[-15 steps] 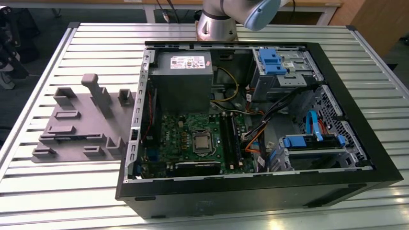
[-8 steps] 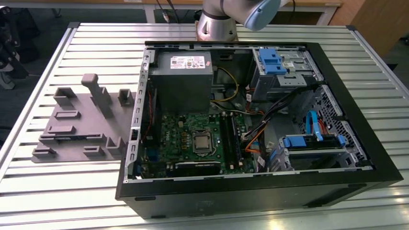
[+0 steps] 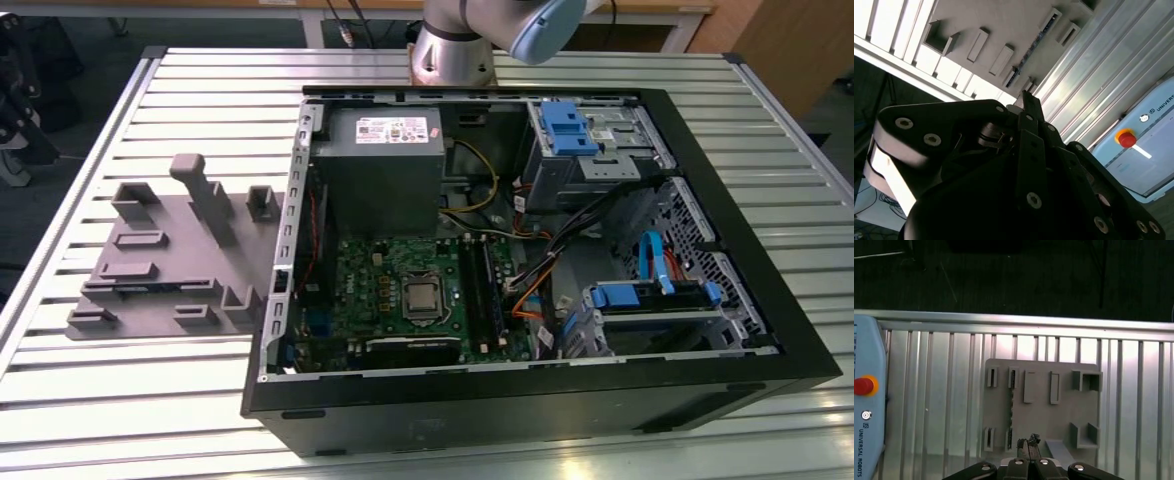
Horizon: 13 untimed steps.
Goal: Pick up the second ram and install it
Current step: 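Pick up the second ram and move it above second insertion slot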
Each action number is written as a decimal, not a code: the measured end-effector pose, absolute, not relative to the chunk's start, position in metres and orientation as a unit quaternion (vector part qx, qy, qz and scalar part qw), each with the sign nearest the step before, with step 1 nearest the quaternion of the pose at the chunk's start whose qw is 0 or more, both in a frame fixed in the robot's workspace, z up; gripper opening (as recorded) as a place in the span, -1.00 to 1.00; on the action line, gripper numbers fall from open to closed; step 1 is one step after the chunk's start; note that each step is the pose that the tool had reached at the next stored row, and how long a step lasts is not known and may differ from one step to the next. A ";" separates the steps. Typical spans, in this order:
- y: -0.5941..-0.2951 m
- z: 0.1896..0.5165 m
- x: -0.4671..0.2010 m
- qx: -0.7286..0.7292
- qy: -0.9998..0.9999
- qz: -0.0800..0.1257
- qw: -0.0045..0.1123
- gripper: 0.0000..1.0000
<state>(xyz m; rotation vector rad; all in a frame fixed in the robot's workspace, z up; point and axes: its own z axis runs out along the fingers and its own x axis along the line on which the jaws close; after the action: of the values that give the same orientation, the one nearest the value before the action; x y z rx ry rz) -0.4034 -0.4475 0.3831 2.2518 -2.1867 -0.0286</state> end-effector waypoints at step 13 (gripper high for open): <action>-0.448 0.383 -0.404 0.732 -0.682 -0.009 0.002 -0.79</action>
<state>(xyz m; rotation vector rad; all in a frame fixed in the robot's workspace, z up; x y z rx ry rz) -0.4037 -0.4479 0.3831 2.2964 -2.1392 -0.0286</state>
